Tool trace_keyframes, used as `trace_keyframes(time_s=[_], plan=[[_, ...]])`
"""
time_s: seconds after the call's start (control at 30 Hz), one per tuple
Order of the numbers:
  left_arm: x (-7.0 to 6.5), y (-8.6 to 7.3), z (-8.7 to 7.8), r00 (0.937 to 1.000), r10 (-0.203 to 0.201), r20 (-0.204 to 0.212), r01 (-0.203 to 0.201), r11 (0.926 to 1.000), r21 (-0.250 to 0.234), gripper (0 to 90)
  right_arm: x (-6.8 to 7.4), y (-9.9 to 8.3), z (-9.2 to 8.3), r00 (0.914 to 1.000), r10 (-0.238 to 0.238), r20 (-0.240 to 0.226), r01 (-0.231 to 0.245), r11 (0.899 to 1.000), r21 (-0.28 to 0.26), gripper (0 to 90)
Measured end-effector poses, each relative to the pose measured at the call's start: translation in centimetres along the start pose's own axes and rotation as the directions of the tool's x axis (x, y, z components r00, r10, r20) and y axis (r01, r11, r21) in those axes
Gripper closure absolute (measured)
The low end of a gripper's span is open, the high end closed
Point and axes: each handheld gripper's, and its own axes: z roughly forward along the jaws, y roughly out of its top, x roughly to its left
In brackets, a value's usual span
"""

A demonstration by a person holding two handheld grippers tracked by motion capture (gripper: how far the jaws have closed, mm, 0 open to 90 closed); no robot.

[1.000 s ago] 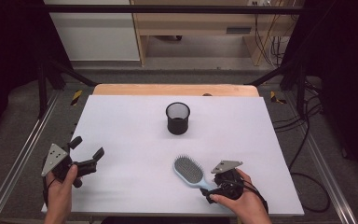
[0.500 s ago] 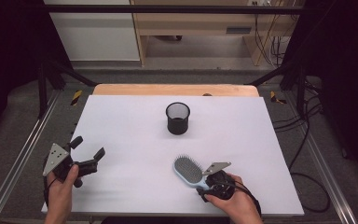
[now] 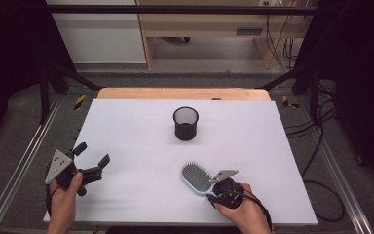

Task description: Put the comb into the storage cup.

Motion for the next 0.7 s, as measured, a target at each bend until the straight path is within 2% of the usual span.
trace_keyframes(time_s=[0.27,0.4,0.7], plan=[[-0.18,0.02,0.06,0.9999,0.012,0.007,-0.012,0.9999,0.000,1.6,0.32,0.06,0.07,0.9998,0.005,0.018,-0.005,1.000,0.010,62.1],[-0.38,0.08,0.14,0.9999,0.014,0.008,-0.014,0.9999,0.001,1.6,0.33,0.13,0.05,0.9999,0.007,0.010,-0.007,1.000,0.013,69.0],[-0.48,0.03,0.22,0.9997,0.022,0.006,-0.022,0.9997,0.007,1.6,0.15,0.30,-0.02,1.0000,-0.005,-0.003,0.005,1.000,0.013,69.6]])
